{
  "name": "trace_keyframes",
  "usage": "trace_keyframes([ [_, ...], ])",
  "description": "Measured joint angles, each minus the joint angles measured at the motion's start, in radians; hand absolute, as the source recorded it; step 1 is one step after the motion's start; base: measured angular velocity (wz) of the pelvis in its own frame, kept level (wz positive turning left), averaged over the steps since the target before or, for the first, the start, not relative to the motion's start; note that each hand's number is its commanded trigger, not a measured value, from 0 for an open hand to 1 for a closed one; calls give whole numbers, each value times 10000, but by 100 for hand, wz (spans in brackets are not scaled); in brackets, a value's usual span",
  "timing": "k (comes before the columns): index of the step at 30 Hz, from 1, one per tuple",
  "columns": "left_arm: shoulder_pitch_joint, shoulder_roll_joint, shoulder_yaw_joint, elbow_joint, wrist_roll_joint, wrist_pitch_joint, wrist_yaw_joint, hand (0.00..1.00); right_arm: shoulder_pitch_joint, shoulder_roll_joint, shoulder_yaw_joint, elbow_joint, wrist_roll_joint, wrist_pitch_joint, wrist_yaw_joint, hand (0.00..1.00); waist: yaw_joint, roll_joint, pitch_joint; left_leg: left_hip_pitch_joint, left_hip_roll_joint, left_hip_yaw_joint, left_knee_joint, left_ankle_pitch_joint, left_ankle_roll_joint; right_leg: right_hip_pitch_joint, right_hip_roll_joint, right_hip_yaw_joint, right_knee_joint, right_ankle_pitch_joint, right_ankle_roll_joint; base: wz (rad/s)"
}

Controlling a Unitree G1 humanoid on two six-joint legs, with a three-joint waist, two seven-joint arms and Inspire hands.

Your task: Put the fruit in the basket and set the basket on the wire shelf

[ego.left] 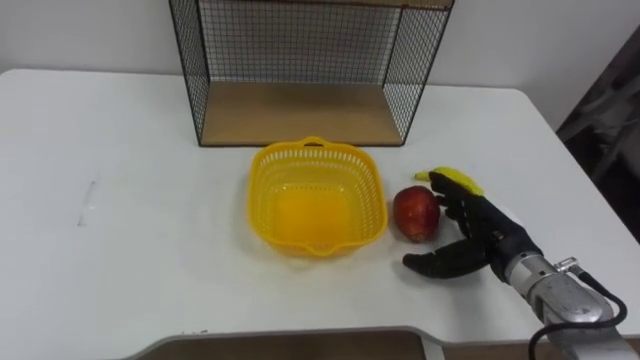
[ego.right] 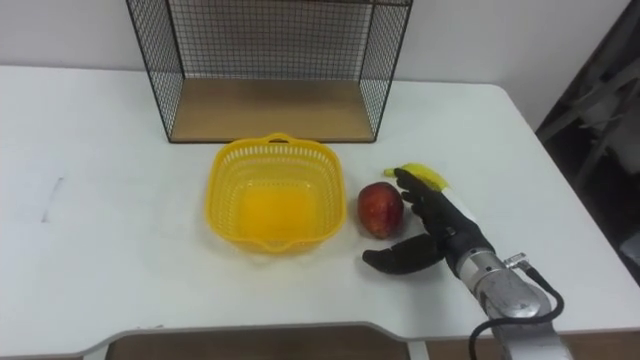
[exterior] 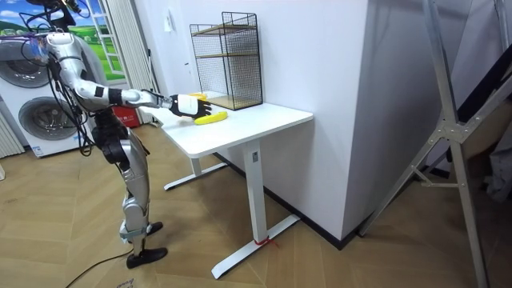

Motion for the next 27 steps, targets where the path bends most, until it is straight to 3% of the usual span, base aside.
trace_keyframes([
  [9, 11, 265, -372, -2, -6, 4, 35, 0, -170, 0, 312, 122, 8, -1, -12, 0, 15, -40, 20, 10, -4, -33, 92, 0, 0, 36, 0, -10, -10, 1, -1, 0],
  [22, 21, 235, -475, -274, 12, 14, -20, 0, -285, 35, 329, 336, 4, -7, -27, 0, 177, 91, 9, 14, 3, -61, 123, -1, 0, 61, 8, -37, -24, 16, -26, 0],
  [27, 32, 143, -475, -272, 10, 175, -150, 0, -285, 38, 328, 344, 4, -8, -81, 0, 173, 272, -65, 26, 3, -66, 125, -1, 0, 131, 10, -53, -25, 24, -29, 0],
])
